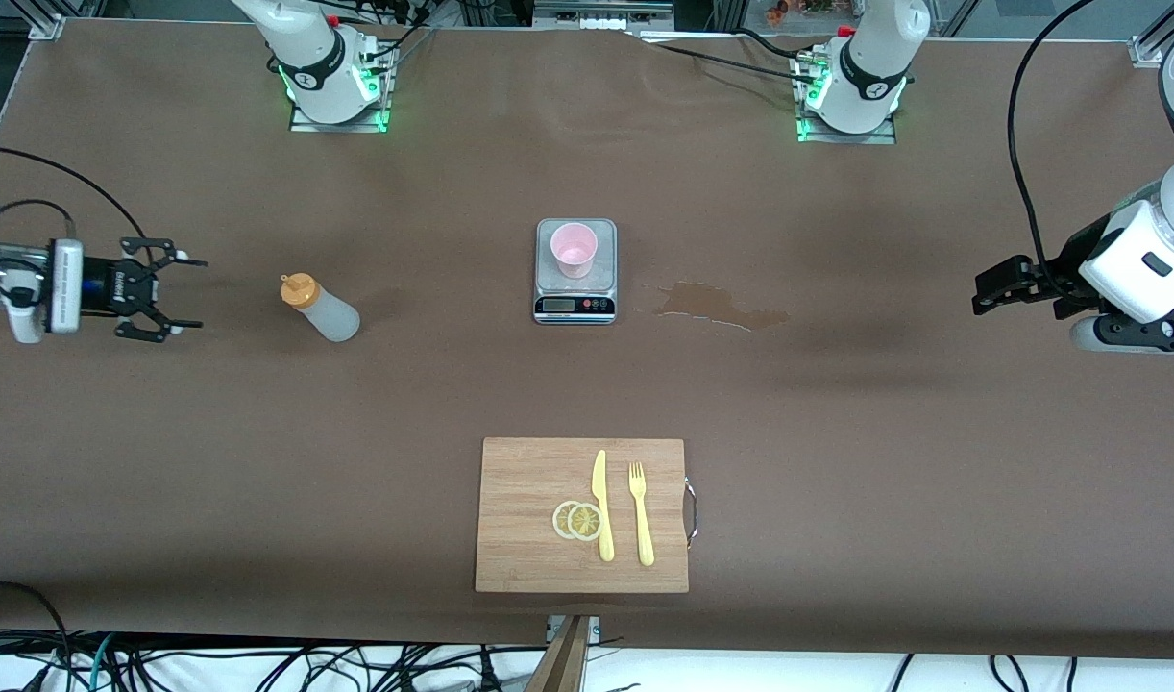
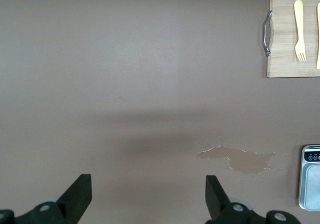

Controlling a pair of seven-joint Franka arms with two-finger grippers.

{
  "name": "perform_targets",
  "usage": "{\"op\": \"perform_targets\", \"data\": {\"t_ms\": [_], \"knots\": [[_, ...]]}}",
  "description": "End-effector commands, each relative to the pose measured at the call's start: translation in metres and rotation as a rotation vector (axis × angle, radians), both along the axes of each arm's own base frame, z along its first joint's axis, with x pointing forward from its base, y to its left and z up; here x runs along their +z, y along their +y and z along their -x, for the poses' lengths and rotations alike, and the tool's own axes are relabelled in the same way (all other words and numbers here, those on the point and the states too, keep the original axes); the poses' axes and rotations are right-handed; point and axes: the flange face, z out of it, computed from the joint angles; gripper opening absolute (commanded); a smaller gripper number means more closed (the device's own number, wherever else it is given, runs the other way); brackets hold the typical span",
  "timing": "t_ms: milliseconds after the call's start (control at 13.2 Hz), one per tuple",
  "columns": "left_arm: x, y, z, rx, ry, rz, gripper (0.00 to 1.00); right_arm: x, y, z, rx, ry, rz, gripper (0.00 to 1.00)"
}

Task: Add sauce to pink cup with both arms
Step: 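Reach the right gripper to the sauce bottle and grasp it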

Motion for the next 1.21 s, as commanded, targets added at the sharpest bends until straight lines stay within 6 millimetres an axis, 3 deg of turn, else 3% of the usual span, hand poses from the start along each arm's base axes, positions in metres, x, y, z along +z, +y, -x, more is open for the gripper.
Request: {"op": "perform_targets", "data": {"t_ms": [0,303,530,758,833,909,985,1061,1136], "knots": [[0.005,-0.001,0.001,-0.026,0.002,-0.019,1.00,-0.047,0.017,-0.002,0.033,-0.100,-0.149,1.00],[0.005,-0.003,0.001,-0.029,0.002,-0.017,1.00,-0.099,0.068,-0.001,0.109,-0.210,-0.317,1.00],[0.005,0.000,0.001,-0.026,0.003,-0.016,1.00,-0.112,0.099,-0.004,0.167,-0.309,-0.387,1.00],[0.005,-0.001,0.001,-0.027,0.003,-0.016,1.00,-0.126,0.109,0.001,0.183,-0.333,-0.419,0.99],[0.005,-0.001,0.001,-0.027,0.003,-0.016,1.00,-0.130,0.110,0.003,0.180,-0.324,-0.426,0.88],[0.005,-0.001,0.000,-0.027,0.002,-0.016,1.00,-0.132,0.109,0.004,0.176,-0.316,-0.426,0.50],[0.005,0.000,0.000,-0.026,0.002,-0.016,1.00,-0.132,0.107,0.004,0.168,-0.305,-0.423,0.24],[0.005,0.000,0.001,-0.026,0.003,-0.016,1.00,-0.131,0.107,0.003,0.161,-0.285,-0.418,0.13],[0.005,0.000,0.001,-0.026,0.003,-0.016,1.00,-0.127,0.110,0.001,0.156,-0.249,-0.412,0.12]]}}
